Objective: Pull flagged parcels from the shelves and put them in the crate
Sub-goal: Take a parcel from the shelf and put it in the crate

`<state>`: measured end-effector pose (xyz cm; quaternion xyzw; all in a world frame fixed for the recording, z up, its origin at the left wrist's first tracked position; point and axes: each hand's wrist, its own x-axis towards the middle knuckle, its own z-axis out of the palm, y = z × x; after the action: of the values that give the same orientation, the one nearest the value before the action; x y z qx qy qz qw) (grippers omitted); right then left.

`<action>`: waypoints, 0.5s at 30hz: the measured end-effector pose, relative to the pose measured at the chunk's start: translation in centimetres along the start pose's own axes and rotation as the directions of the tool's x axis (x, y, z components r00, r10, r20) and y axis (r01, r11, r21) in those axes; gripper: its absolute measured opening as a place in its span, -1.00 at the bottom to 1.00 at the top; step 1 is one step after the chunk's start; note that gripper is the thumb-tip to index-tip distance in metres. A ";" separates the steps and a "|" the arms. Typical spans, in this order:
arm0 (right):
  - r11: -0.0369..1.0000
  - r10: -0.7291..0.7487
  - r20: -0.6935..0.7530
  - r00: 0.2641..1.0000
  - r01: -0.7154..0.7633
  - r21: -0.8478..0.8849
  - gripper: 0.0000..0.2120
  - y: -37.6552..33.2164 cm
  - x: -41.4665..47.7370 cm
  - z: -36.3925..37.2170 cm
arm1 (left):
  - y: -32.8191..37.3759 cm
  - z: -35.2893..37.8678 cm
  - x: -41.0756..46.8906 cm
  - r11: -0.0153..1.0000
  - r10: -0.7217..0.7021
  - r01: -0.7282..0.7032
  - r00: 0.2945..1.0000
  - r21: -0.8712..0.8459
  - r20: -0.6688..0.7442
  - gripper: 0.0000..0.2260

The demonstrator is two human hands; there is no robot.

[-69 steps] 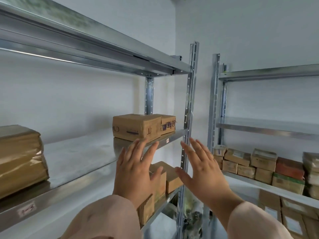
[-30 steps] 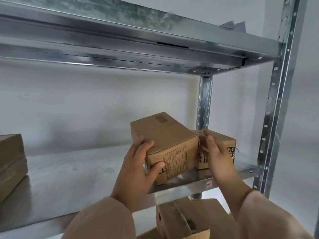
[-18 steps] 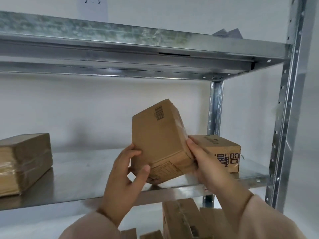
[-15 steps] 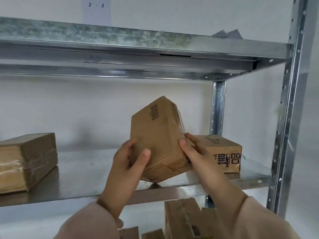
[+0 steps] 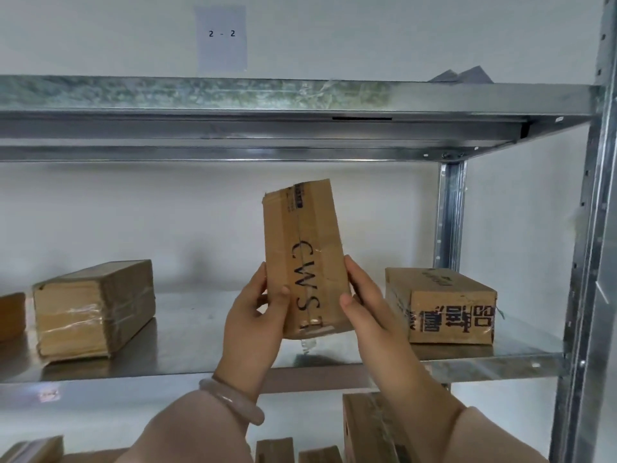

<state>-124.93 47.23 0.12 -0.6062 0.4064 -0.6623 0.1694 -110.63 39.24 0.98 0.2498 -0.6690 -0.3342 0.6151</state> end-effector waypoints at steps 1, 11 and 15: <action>1.000 0.006 0.025 1.000 -0.006 -0.024 -0.52 0.2 -0.2 0.3 | -0.1 -0.2 0.0 1.000 -0.020 0.019 1.000 -0.011 -0.023 -0.63; 0.898 -0.095 0.123 0.988 0.138 -0.418 -0.54 0.6 -0.1 2.5 | -0.6 -1.3 0.6 0.981 -0.069 0.083 0.994 -0.174 0.087 -0.50; 0.847 -0.036 -0.065 0.997 -0.004 -0.532 -0.49 1.2 1.4 0.5 | -1.6 -2.6 1.0 0.889 -0.299 0.322 0.947 -0.324 0.121 -0.39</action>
<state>-125.04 45.29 0.15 -0.6084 0.5747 -0.5467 -0.0252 -108.27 37.10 0.45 0.2322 -0.5730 -0.5468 0.5645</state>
